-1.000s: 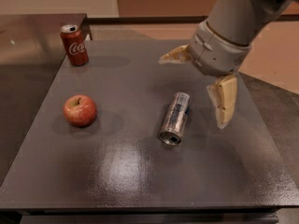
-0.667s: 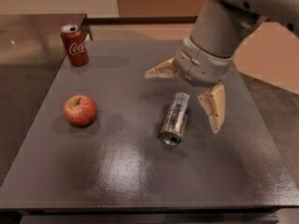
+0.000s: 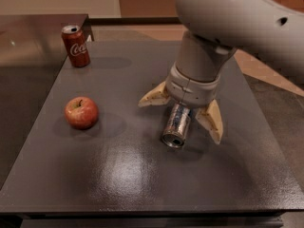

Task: Place redbull can upright

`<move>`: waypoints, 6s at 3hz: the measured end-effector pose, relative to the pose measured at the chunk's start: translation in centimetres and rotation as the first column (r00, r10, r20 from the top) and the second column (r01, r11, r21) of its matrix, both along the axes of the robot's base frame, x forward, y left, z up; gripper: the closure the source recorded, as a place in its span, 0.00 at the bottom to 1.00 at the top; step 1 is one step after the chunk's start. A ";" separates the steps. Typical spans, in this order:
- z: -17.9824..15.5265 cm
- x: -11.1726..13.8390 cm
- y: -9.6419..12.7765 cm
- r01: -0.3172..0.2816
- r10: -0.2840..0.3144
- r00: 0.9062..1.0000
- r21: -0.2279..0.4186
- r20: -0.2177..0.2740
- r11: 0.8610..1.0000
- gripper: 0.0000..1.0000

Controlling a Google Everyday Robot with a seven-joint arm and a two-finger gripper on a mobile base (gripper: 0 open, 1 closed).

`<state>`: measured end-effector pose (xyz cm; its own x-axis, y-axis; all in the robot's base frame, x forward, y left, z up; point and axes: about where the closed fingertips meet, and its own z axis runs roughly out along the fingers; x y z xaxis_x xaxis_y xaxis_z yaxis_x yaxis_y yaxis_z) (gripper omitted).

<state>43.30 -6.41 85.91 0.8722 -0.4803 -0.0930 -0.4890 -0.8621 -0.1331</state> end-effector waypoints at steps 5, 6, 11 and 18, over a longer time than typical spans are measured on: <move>-0.4 1.1 0.6 0.006 -0.006 1.000 -0.066 -0.008 0.998 0.88; 1.5 2.2 1.6 0.144 -0.144 0.987 -0.011 -0.072 0.990 1.00; 7.6 5.6 1.5 0.841 -0.482 0.492 0.254 -0.724 0.477 1.00; 6.5 6.0 -1.2 0.875 -0.051 0.450 0.429 -0.891 0.223 1.00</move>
Offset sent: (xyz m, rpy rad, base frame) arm 0.0030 -0.0130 -0.0350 -0.1196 -0.0253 0.0651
